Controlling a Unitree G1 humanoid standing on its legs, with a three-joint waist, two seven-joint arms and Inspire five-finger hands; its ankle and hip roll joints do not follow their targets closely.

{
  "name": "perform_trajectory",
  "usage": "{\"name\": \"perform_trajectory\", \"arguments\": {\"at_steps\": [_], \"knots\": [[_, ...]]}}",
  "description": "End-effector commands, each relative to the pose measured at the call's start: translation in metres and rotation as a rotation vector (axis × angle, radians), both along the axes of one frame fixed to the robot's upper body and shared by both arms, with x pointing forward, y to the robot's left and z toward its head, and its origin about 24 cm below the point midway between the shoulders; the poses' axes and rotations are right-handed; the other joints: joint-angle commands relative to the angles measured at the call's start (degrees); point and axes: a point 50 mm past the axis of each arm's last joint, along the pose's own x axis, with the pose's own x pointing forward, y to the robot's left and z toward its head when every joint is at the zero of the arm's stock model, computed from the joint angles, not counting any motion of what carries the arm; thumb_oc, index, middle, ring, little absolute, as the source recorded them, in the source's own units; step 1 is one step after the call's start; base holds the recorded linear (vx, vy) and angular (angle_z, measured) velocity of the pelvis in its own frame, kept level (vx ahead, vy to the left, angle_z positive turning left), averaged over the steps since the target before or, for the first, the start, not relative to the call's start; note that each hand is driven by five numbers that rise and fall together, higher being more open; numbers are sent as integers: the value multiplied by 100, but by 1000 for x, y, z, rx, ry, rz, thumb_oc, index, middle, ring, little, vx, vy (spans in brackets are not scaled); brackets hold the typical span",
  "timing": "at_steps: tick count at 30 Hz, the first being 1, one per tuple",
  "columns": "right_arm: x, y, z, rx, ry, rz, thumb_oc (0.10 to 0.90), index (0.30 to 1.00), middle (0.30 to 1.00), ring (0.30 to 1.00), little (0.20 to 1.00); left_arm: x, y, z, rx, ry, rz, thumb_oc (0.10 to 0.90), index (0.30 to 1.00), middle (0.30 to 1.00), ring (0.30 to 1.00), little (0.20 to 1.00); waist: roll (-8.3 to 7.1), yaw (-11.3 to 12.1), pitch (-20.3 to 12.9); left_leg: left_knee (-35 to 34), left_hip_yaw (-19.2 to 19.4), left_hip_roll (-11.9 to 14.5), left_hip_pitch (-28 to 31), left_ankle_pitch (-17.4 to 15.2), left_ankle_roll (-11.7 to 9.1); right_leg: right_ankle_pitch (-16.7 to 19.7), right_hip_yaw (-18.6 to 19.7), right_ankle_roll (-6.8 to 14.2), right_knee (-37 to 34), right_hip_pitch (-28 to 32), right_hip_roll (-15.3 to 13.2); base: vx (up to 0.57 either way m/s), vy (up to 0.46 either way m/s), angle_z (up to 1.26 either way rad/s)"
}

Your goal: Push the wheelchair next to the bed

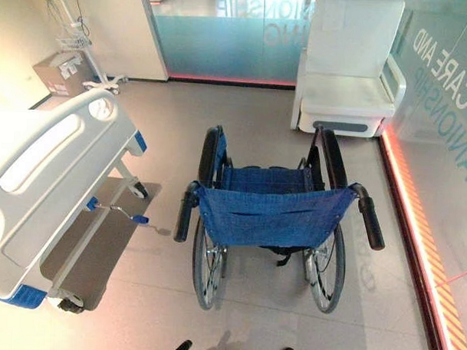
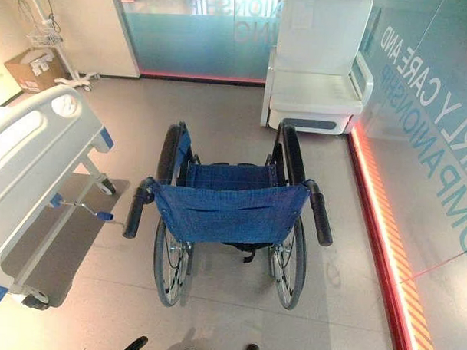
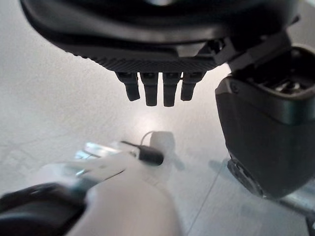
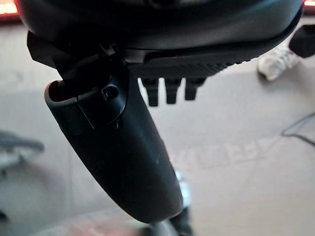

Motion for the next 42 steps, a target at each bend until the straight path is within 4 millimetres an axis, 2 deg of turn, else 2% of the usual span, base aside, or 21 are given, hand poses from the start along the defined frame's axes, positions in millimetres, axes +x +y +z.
{"name": "perform_trajectory", "arguments": {"at_steps": [1,3,5,8,9,12,16,18,20,22,23,24,26,28,30,31,33,37,39,42], "knots": [[63,-21,15,-134,-223,-121,800,900,900,900,900,33,26,12,129,-102,112,800,900,900,900,900,-77,-44,323,3,-190,22,-421,167,-105,206,103,132,137,-232,-275,-47,-13,-7],[78,-33,25,-197,-312,-182,800,900,900,900,900,46,39,21,193,-158,163,800,900,900,900,900,-82,-53,392,-5,-208,23,-490,185,-95,230,141,131,130,-307,-259,-59,-17,0],[97,-49,42,-305,-426,-260,800,900,900,900,900,62,61,36,295,-244,253,800,900,900,900,900,-92,-79,475,-13,-220,25,-566,216,-100,257,164,136,133,-388,-246,-52,-12,0],[108,-61,57,-393,-512,-315,800,900,900,900,900,73,78,49,372,-308,302,800,900,900,900,900,-108,-84,507,-7,-231,15,-611,232,-104,269,167,132,137,-420,-245,0,0,0],[119,-73,72,-453,-578,-351,800,900,900,900,900,82,92,63,417,-364,337,800,900,900,900,900,-117,-91,537,-3,-239,8,-639,245,-108,273,170,134,152,-450,-244,0,0,0],[131,-84,91,-516,-655,-386,800,900,900,900,900,94,104,78,457,-442,368,800,900,900,900,900,-124,-106,579,12,-246,1,-686,259,-111,272,176,131,184,-499,-250,-11,1,0],[152,-101,130,-635,-797,-436,800,900,900,900,900,118,112,105,473,-614,410,800,900,900,900,900,-107,-118,686,31,-279,-15,-788,298,-109,278,195,124,224,-588,-263,-28,5,0],[162,-107,154,-736,-887,-470,800,900,900,900,900,133,113,122,477,-731,414,800,900,900,900,900,-84,-109,730,24,-304,-27,-831,319,-99,277,207,115,231,-619,-259,0,0,0],[172,-112,187,-853,-991,-483,800,900,900,900,900,151,112,149,488,-864,406,800,900,900,900,900,-60,-98,794,16,-348,-40,-890,347,-81,269,239,101,254,-671,-254,-37,16,-1],[176,-110,203,-913,-1041,-498,800,900,900,900,900,158,112,164,517,-930,386,800,900,900,900,900,-49,-92,822,13,-367,-45,-919,359,-70,264,255,89,264,-697,-249,-18,6,0],[180,-108,226,-1003,-1102,-508,800,900,900,900,900,166,111,187,557,-1012,366,800,900,900,900,900,-33,-78,835,3,-396,-55,-941,367,-58,252,266,80,278,-714,-245,0,0,0],[181,-108,236,-1055,-1133,-519,800,900,900,900,900,169,112,199,590,-1057,347,800,900,900,900,900,-27,-68,840,-1,-409,-60,-949,369,-54,246,264,76,282,-717,-246,0,0,0],[181,-107,247,-1109,-1174,-535,800,900,900,900,900,172,112,212,620,-1109,334,800,900,900,900,900,-21,-58,844,-4,-417,-62,-954,372,-52,241,259,73,287,-717,-249,0,0,0],[182,-105,274,-1166,-1289,-582,800,900,900,900,900,182,108,244,658,-1229,306,800,900,900,900,900,-23,-47,819,-8,-427,-61,-945,378,-50,223,233,76,291,-686,-263,31,9,0],[182,-102,286,-1195,-1355,-595,800,900,900,900,900,185,105,258,664,-1282,286,800,900,900,900,900,-27,-36,811,-7,-435,-59,-934,381,-47,217,216,70,294,-666,-269,16,1,0],[185,-95,305,-1200,-1465,-588,800,900,900,900,900,190,98,276,656,-1354,251,800,900,900,900,900,-29,-18,825,18,-443,-65,-966,435,-39,254,209,52,317,-683,-272,0,0,0],[186,-91,315,-1207,-1523,-575,800,900,900,900,900,192,94,285,645,-1394,223,800,900,900,900,900,-28,-7,808,2,-454,-64,-941,396,-40,207,209,56,314,-659,-271,19,-2,0],[191,-74,352,-1211,-1752,-476,800,900,900,900,900,196,81,327,658,-1584,96,800,900,900,900,900,-46,38,821,35,-432,-60,-957,433,-44,223,189,42,332,-644,-278,-12,-6,0],[191,-71,366,-1197,-1833,-437,800,900,900,900,900,194,80,347,693,-1666,54,800,900,900,900,900,-66,58,795,34,-414,-61,-941,428,-51,219,175,45,324,-617,-278,-17,-7,0],[190,-67,379,-1165,-1912,-382,800,900,900,900,900,190,79,366,723,-1757,8,800,900,900,900,900,-94,80,761,49,-380,-56,-915,402,-65,203,154,48,314,-573,-286,0,0,0]]}}
